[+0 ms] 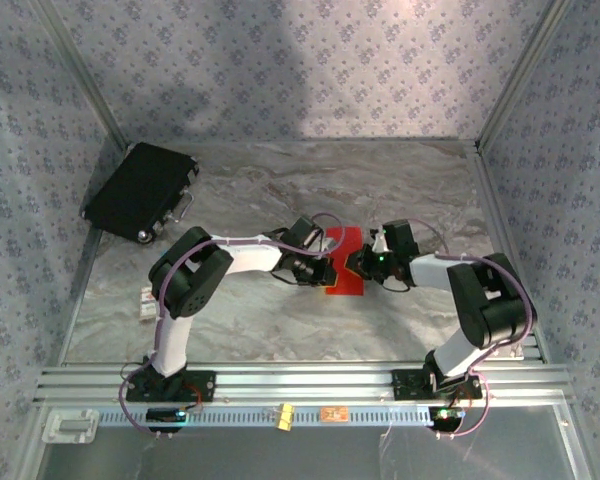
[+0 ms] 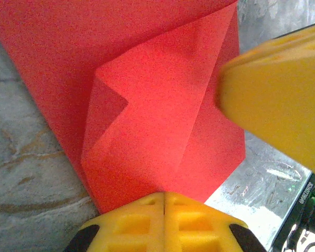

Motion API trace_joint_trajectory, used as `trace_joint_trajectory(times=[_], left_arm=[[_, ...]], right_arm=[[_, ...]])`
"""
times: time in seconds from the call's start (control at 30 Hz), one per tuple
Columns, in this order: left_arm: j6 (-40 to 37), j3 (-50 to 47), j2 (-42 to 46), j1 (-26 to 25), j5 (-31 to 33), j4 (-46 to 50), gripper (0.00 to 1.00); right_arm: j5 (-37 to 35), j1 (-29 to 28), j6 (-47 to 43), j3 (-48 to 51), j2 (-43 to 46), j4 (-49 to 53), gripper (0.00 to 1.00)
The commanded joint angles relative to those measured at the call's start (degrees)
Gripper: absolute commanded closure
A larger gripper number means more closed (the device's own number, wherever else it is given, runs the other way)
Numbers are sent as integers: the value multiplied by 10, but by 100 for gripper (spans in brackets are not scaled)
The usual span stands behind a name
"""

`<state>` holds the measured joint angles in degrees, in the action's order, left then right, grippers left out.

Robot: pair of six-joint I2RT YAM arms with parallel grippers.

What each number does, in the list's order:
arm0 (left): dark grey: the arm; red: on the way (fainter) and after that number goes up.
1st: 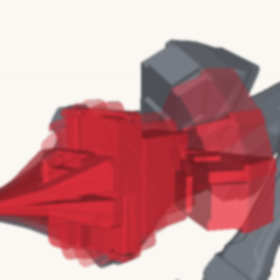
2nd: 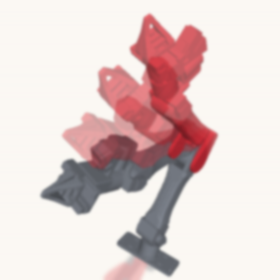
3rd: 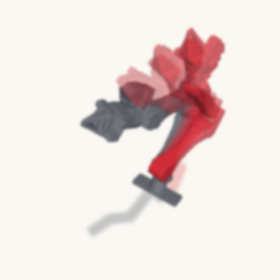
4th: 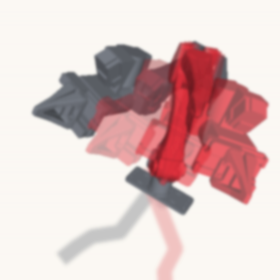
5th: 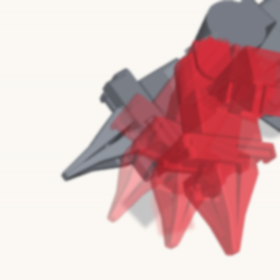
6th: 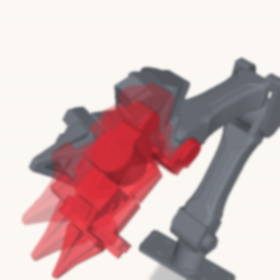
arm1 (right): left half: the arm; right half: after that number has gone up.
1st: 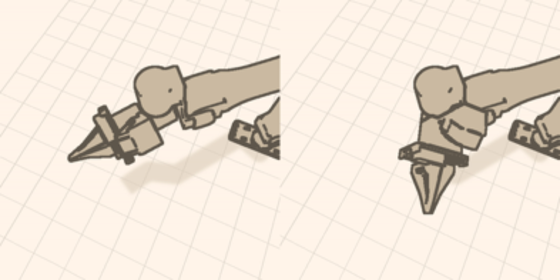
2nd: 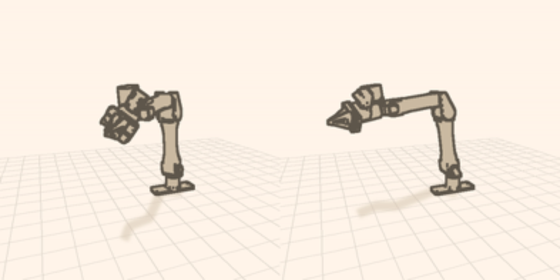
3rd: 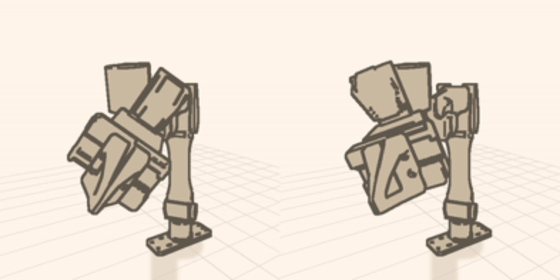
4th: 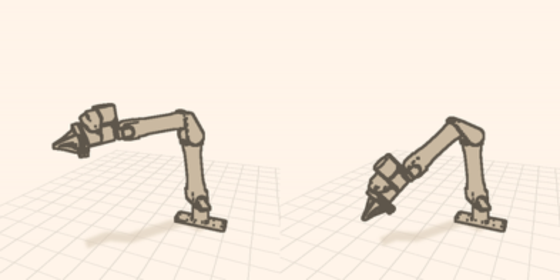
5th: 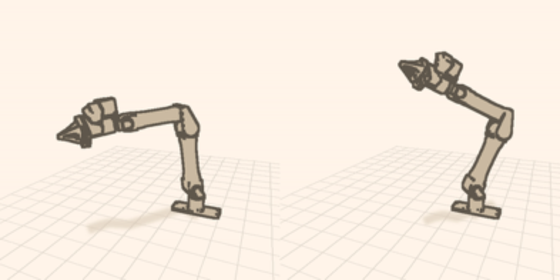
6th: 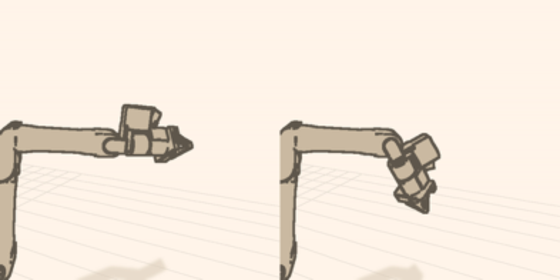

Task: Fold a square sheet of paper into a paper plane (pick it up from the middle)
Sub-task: Fold the triangle a second time at the center of the table.

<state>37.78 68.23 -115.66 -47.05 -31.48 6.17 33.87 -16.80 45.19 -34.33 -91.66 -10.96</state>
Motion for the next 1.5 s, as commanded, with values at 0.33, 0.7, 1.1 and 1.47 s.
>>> trace_joint_trajectory(times=[0.33, 0.7, 1.1, 1.47], left_arm=[[-5, 9, 31, -7, -15, 18, 91], [-15, 2, 1, -9, 8, 45, 93], [-7, -41, 15, -4, -13, 39, 93], [12, -38, 79, 8, -25, -55, 95]], right_arm=[[-33, 36, -15, 38, -55, -6, 98], [-29, 35, -16, 33, -60, -6, 98], [-27, 37, -21, 30, -66, -4, 98], [-28, 38, -26, 25, -60, 13, 98]])
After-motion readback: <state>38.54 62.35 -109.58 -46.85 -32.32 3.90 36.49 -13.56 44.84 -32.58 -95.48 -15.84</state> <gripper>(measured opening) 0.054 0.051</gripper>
